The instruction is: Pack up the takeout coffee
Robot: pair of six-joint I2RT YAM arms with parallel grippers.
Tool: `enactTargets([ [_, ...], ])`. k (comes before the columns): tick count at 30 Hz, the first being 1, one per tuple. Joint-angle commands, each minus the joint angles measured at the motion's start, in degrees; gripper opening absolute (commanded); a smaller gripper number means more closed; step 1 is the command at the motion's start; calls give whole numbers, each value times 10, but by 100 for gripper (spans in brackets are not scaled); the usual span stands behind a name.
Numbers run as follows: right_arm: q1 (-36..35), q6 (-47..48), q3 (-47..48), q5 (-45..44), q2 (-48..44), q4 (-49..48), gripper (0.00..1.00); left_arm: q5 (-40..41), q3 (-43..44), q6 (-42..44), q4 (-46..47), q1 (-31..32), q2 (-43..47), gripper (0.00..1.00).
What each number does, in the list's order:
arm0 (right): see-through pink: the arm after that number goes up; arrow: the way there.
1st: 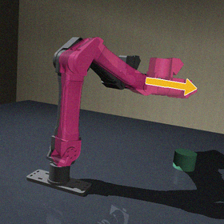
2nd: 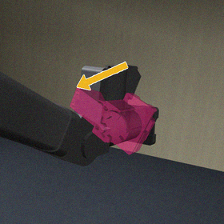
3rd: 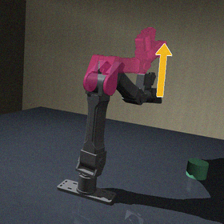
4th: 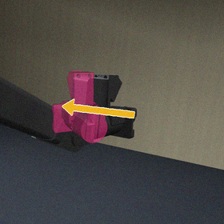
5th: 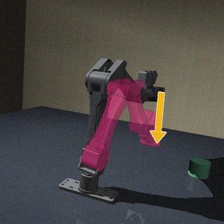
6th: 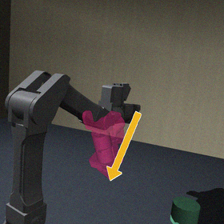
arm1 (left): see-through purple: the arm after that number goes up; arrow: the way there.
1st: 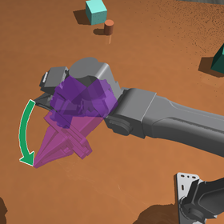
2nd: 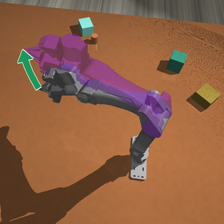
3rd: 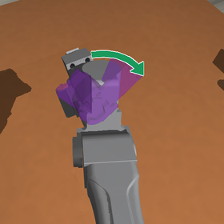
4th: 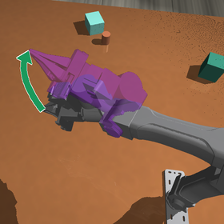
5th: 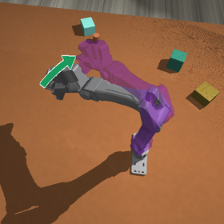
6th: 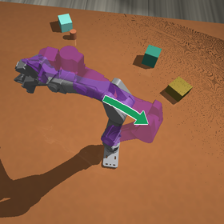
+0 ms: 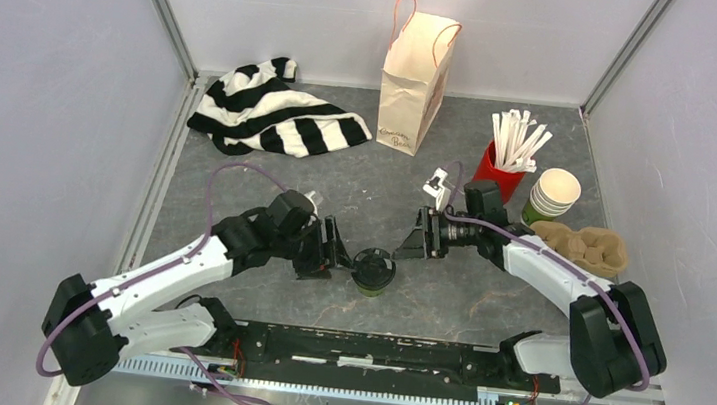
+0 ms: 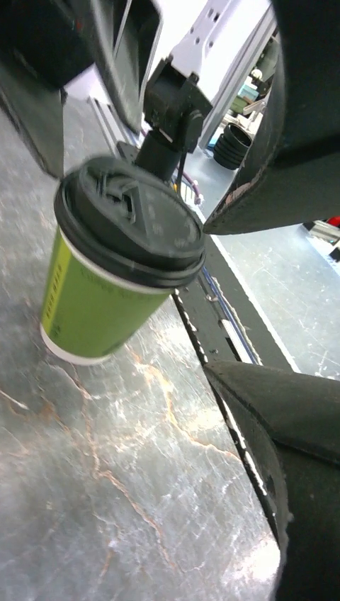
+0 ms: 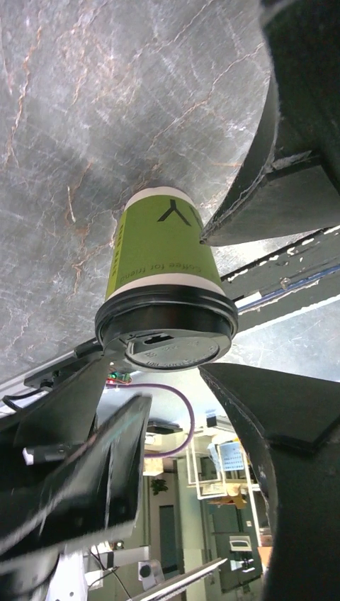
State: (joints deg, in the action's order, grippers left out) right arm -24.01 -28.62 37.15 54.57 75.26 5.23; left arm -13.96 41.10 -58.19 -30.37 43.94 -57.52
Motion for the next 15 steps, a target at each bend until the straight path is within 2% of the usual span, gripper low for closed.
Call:
enactTargets([
  [1, -15, 9, 33, 23, 22, -32, 69, -36, -11, -42, 29, -2, -29, 70],
  [7, -25, 3, 16, 21, 36, -49, 68, -10, 3, -23, 6, -2, -38, 58],
  [15, -33, -3, 3, 17, 45, -72, 62, -13, 6, -21, 24, -2, -57, 57],
])
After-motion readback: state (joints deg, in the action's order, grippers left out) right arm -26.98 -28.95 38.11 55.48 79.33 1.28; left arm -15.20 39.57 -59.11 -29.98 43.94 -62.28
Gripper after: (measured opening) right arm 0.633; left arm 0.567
